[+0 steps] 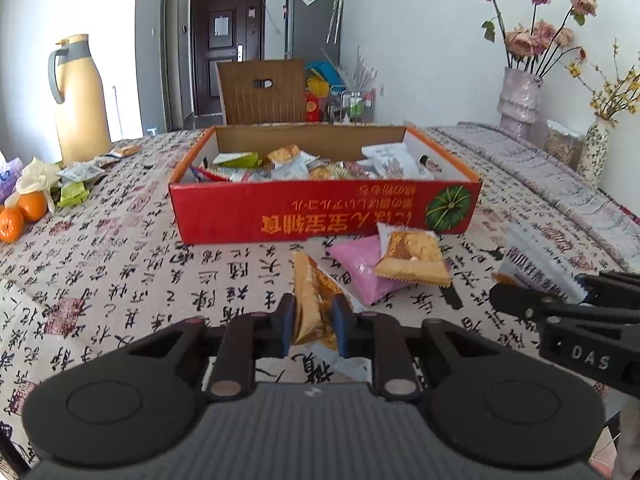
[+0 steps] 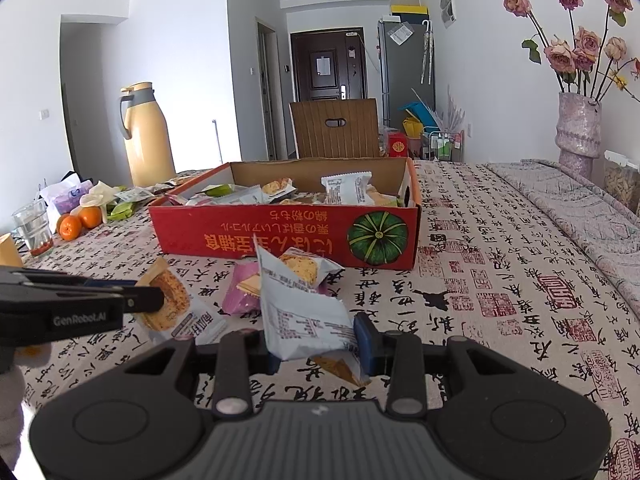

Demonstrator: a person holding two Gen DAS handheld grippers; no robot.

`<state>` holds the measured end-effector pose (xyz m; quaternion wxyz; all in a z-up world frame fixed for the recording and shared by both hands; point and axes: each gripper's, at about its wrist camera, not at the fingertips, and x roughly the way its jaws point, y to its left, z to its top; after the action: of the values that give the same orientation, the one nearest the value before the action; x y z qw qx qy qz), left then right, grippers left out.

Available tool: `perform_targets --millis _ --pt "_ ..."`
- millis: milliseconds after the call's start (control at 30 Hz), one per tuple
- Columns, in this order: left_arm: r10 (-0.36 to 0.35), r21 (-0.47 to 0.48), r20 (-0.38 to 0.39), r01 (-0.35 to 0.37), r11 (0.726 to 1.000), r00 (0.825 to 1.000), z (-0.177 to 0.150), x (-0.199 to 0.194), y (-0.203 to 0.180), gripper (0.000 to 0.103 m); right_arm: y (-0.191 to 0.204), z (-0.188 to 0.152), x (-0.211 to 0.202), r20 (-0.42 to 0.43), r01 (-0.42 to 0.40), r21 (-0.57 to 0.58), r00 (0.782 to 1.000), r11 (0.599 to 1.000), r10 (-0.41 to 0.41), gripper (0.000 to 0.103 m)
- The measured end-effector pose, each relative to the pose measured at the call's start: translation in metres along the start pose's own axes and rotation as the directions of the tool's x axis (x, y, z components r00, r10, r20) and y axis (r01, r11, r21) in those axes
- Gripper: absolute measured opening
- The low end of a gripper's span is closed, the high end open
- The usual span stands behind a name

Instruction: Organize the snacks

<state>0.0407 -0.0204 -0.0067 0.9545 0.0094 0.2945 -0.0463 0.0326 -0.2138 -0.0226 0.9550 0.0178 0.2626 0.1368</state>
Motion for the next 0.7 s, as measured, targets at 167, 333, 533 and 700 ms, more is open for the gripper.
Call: perform_targets --millis 167,333,533,700 --pt "-0.005 0.003 0.022 0.005 1.0 1.0 0.003 -0.005 -0.001 0.013 0.001 0.001 -0.001 0.002 -0.001 -0.002 1.0 1.0 0.001 0.035" --pt "-0.006 -0.001 0.046 0.006 1.0 0.999 0.009 -0.01 0.001 0.01 0.003 0.004 -0.001 0.006 -0.004 -0.005 1.0 1.0 0.005 0.035" --pt "-0.013 -0.003 0.07 0.013 1.0 0.997 0.017 -0.012 0.003 0.004 0.006 0.008 0.002 0.009 -0.012 -0.011 1.0 1.0 0.012 0.035" --pt "-0.013 -0.007 0.067 0.013 1.0 0.998 0.019 -0.009 0.004 0.004 0.006 0.009 0.006 0.006 -0.016 -0.012 1.0 1.0 0.016 0.035"
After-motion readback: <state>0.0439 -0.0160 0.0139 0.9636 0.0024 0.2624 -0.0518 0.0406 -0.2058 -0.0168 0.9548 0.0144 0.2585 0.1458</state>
